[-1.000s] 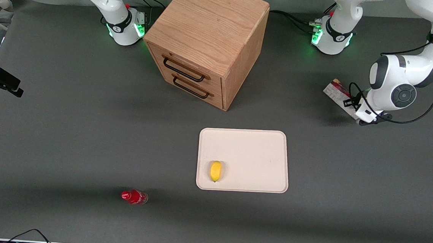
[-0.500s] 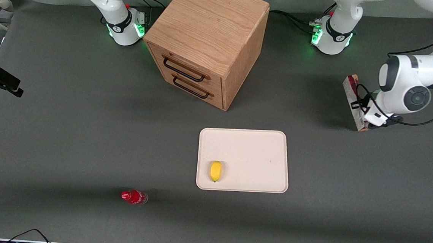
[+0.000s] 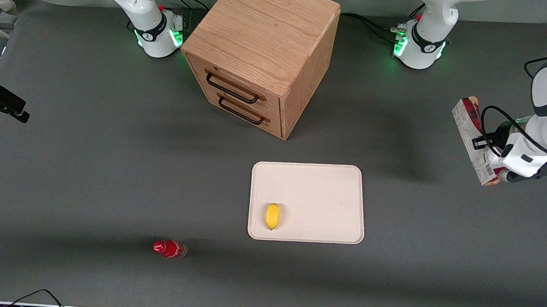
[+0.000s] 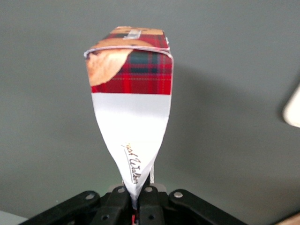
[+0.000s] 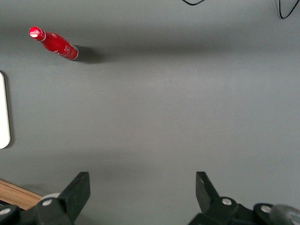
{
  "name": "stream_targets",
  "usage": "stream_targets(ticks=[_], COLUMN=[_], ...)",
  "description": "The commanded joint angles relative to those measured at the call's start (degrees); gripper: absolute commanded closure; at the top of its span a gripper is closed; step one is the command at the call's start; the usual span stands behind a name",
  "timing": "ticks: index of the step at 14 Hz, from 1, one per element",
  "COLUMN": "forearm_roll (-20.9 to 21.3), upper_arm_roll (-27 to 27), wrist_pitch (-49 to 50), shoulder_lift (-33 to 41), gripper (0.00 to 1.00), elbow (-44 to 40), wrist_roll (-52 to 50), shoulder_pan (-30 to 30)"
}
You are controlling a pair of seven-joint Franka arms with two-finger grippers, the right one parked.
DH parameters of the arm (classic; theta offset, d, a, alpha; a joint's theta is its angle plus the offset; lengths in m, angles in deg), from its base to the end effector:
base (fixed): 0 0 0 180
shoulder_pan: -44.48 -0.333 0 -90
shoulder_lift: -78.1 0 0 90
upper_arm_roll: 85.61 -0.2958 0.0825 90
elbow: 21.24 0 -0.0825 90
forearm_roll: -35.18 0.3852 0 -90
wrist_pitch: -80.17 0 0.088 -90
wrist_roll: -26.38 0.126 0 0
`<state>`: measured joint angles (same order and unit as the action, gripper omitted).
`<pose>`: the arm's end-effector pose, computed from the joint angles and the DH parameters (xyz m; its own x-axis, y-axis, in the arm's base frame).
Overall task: Place red cookie box on tray
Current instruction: 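Carry the upright box with the left gripper over the white tray's rim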
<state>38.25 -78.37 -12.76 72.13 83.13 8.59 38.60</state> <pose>0.5490 -0.0051 0.4160 0.9211 0.2778 -0.2728 0.2519 -0.9595 -0.1265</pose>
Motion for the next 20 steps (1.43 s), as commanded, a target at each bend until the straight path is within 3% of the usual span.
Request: stream_targets(ticks=[1, 3, 7, 11, 14, 20], forearm_roll=[-0.3, -1.6, -1.7, -1.2, 3.7, 6.2], upper_arm_roll=[5.0, 8.9, 16.2, 17.5, 17.6, 17.5], wrist_pitch=[4.7, 5.2, 1.4, -9.0, -16.3, -22.5], shoulder_lift=[-8.2, -13.3, -22.3, -30.2, -35.2, -38.9], gripper=[1.0, 1.0, 1.0, 1.0, 1.0, 1.0], elbow=[-13.3, -19.4, -24.0, -25.4, -25.4, -25.1], wrist_roll=[-1.7, -2.9, -10.9, -13.1, -18.1, -18.6], shoulder_pan=[0.5, 0.7, 1.7, 4.9, 7.7, 8.1])
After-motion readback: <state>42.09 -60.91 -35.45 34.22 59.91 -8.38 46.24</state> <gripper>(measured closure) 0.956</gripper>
